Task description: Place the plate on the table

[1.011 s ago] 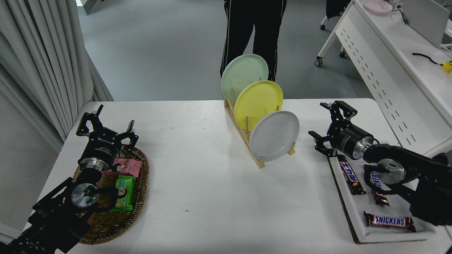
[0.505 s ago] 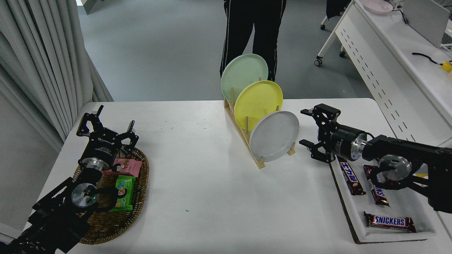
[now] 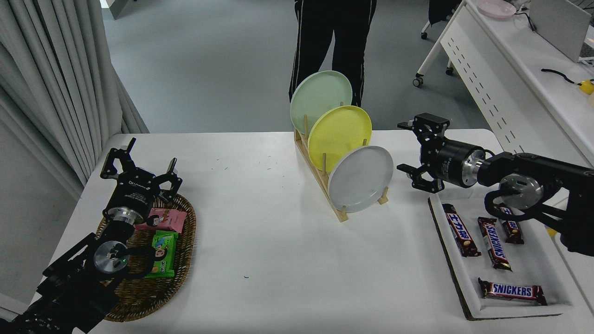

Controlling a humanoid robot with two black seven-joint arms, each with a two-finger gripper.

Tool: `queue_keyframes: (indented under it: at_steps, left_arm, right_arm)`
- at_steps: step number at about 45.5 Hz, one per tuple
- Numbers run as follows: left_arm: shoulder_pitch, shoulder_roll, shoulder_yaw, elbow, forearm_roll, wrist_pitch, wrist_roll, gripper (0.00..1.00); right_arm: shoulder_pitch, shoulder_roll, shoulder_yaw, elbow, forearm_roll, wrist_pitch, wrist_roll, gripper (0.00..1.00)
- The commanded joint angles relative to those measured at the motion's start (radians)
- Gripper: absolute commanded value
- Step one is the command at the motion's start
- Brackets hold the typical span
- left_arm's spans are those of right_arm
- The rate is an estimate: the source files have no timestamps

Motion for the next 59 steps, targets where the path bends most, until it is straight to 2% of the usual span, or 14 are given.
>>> queue_keyframes:
  at_steps: [1, 15, 25, 34, 38, 44, 49, 59]
  left_arm:
    - [0.0, 0.0, 0.0, 0.0, 0.0, 0.0, 0.0, 1.0]
    - [0.0, 0.0, 0.0, 0.0, 0.0, 0.0, 0.0, 1.0]
    - [0.0, 0.0, 0.0, 0.0, 0.0, 0.0, 0.0, 1.0]
    - [0.0, 0.0, 0.0, 0.0, 0.0, 0.0, 0.0, 1.0]
    - [0.0, 0.0, 0.0, 0.0, 0.0, 0.0, 0.0, 1.0]
    - [0.0, 0.0, 0.0, 0.0, 0.0, 0.0, 0.0, 1.0]
    - [0.0, 0.0, 0.0, 0.0, 0.0, 0.0, 0.0, 1.0]
    - [0.0, 0.0, 0.0, 0.0, 0.0, 0.0, 0.0, 1.0]
  right_arm:
    - [0.008, 0.076, 0.032, -0.058, -0.01, -0.014, -0.066, 1.0]
    - [0.002, 0.163, 0.03, -0.216, -0.046, 0.006, -0.08, 1.0]
    - [0.006, 0.222, 0.05, -0.248, -0.026, 0.006, -0.16, 0.99]
    - [0.008, 0.255, 0.053, -0.28, -0.024, 0.015, -0.165, 0.98]
    - [0.009, 0.255, 0.061, -0.28, -0.024, 0.027, -0.165, 0.93]
    - [0.009, 0.26, 0.084, -0.282, -0.026, 0.032, -0.163, 0.76]
    - [0.009, 0.278, 0.098, -0.294, -0.026, 0.032, -0.165, 0.73]
    - [0.009, 0.297, 0.11, -0.32, -0.026, 0.033, -0.165, 0.54]
